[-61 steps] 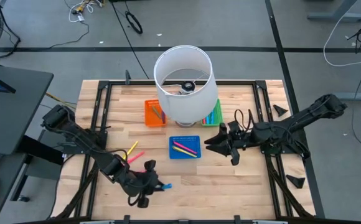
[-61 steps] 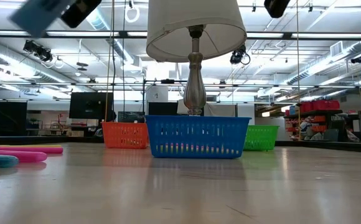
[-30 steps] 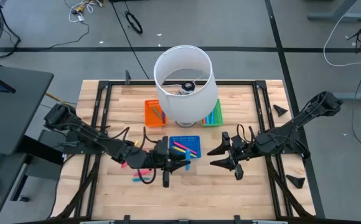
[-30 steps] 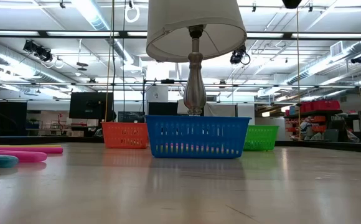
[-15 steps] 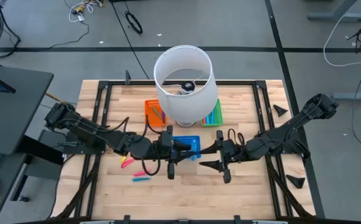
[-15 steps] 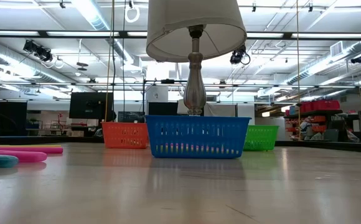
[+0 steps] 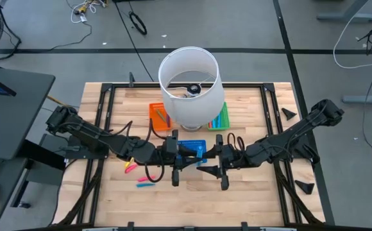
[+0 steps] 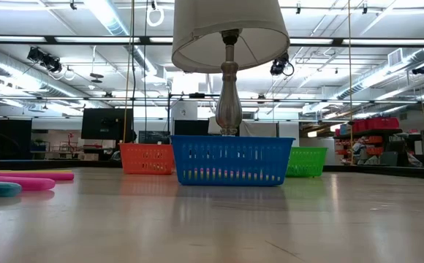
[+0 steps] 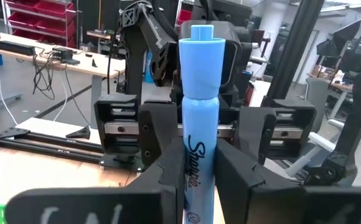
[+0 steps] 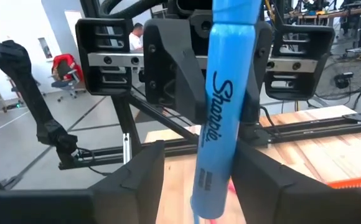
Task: Pick & Place Markers
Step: Put the blue large highlighter pen into the green bin
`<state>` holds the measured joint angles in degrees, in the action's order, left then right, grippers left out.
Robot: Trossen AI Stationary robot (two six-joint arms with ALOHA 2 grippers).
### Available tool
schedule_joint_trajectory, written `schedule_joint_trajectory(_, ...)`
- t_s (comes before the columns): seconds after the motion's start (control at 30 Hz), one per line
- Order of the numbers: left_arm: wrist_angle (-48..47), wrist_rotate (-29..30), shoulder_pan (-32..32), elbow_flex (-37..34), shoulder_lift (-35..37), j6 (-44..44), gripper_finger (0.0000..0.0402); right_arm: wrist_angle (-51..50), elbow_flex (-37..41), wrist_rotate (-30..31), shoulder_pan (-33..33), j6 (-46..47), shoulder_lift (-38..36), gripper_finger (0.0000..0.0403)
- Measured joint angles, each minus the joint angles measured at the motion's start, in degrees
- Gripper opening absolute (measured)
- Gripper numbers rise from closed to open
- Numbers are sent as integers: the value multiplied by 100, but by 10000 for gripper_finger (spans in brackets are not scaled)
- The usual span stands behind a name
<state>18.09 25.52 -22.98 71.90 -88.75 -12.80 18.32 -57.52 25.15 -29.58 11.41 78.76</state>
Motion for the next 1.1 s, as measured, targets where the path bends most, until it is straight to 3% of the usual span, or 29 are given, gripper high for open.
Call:
schedule_joint_trajectory(0.13, -4, -9, -4, 0, 0, -12, 65, -35, 0, -15, -1, 7, 17, 146)
schedule_joint_trajectory(0.27, -2, -20, -2, 0, 0, -157, 66, -41, 0, -21, -2, 23, 17, 82)
schedule_joint_trajectory(0.33, -2, 6, -2, 0, 0, -131, 90, -35, 0, -7, -22, 32, 17, 49)
schedule_joint_trajectory(0.5, -7, 38, 0, 0, -2, -154, 172, -26, 0, -28, -86, 50, 17, 46)
schedule_joint_trajectory(0.67, -161, 6, -7, 0, -2, -199, 214, -114, 3, -98, -106, 867, 17, 46)
schedule_joint_trajectory(1.1, -1417, -13, -323, 0, -2, -654, 213, -2069, 7, -68, -400, 3590, 15, 46)
